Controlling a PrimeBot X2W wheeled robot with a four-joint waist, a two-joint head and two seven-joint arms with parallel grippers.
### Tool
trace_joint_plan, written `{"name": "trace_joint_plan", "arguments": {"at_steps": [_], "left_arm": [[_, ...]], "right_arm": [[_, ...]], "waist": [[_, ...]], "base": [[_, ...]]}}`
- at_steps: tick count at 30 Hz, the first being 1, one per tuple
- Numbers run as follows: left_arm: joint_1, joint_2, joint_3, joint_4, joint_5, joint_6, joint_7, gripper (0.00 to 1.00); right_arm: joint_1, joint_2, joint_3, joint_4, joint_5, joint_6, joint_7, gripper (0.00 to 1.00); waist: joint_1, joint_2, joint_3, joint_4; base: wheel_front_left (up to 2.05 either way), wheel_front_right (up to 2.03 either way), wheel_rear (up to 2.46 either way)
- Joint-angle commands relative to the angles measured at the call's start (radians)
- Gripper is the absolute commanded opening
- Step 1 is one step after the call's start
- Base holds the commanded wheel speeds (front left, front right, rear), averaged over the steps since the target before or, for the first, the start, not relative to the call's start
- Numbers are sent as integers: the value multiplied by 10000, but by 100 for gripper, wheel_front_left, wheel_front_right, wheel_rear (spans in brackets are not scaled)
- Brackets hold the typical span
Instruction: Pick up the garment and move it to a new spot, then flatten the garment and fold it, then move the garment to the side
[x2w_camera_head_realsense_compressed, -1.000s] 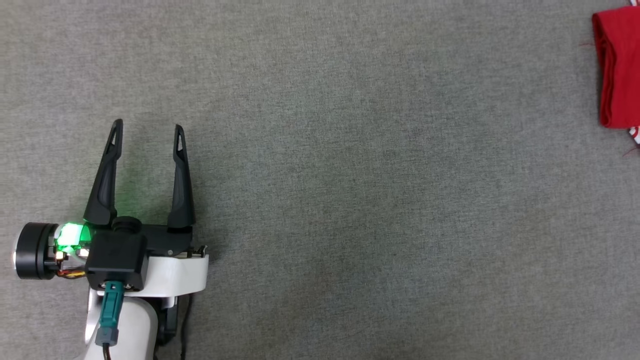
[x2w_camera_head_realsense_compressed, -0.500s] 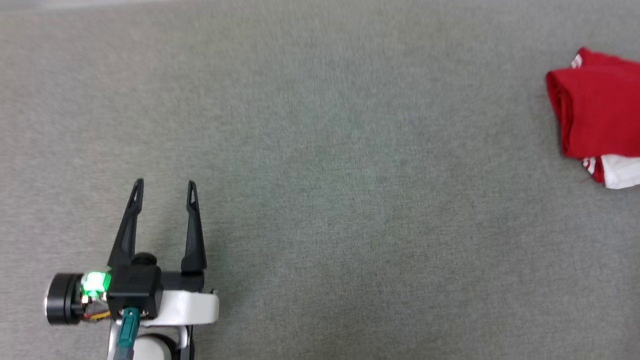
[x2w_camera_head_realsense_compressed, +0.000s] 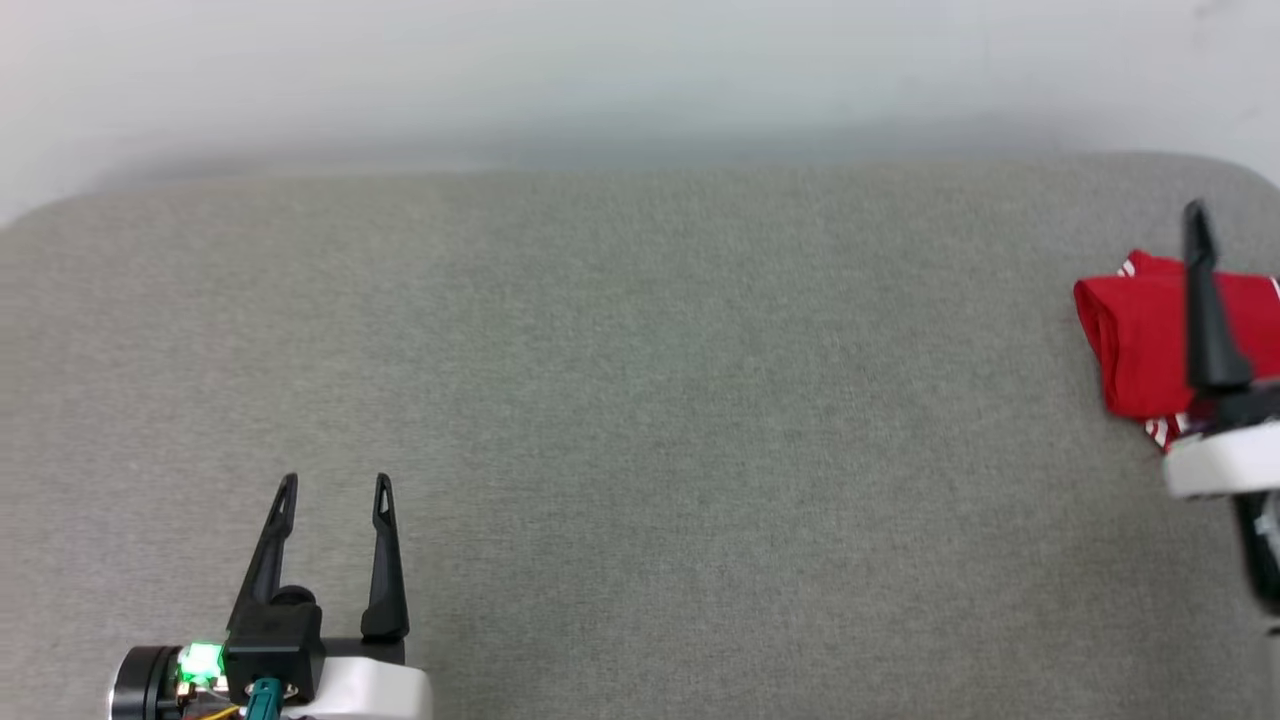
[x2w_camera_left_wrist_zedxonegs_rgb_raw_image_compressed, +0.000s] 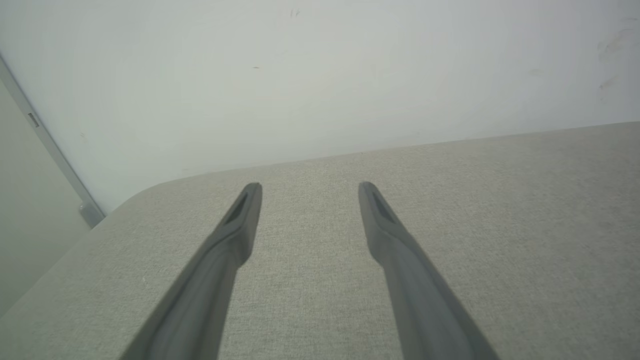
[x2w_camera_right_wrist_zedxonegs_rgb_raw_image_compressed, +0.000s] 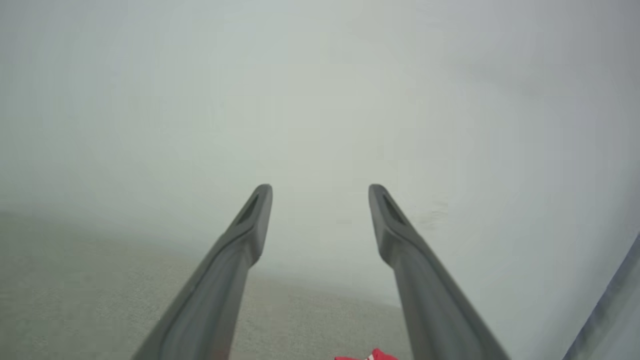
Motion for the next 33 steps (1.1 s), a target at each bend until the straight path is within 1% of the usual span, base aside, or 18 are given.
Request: {"name": "trace_joint_plan", "arguments": {"at_steps": [1, 8, 11, 17, 23, 28, 33], "left_arm": [[145, -31, 58, 84, -8, -66, -23, 100], [509, -183, 64, 372, 67, -265, -23, 100], [656, -209, 71, 447, 97, -349, -23, 100], [838, -268, -61, 650, 175, -561, -23, 100], [937, -367, -128, 738, 214, -675, -23, 100], [975, -426, -117, 795, 224, -750, -23, 100], [988, -450, -64, 834, 204, -846, -23, 100]], "right_arm": [[500, 390, 88, -276, -110, -17, -114, 100], [2262, 1519, 525, -649, -182, -17, -226, 100], [2937, 1827, 640, -550, -123, -17, -187, 100], [3958, 2174, 514, -294, -77, -17, -176, 100], [4619, 2387, 324, -250, -179, -17, -265, 100], [4963, 2514, 307, -299, -293, -17, -317, 100], [4984, 2593, 296, -321, -231, -17, -334, 100]], "waist": [[3, 0, -498, 279], [3, 0, -1207, 574], [3, 0, -1414, 645], [3, 0, -1620, 785], [3, 0, -1751, 825], [3, 0, -1809, 826], [3, 0, -1825, 804]], "base": [[0, 0, 0], [0, 0, 0], [0, 0, 0], [0, 0, 0], [0, 0, 0], [0, 0, 0], [0, 0, 0]]}}
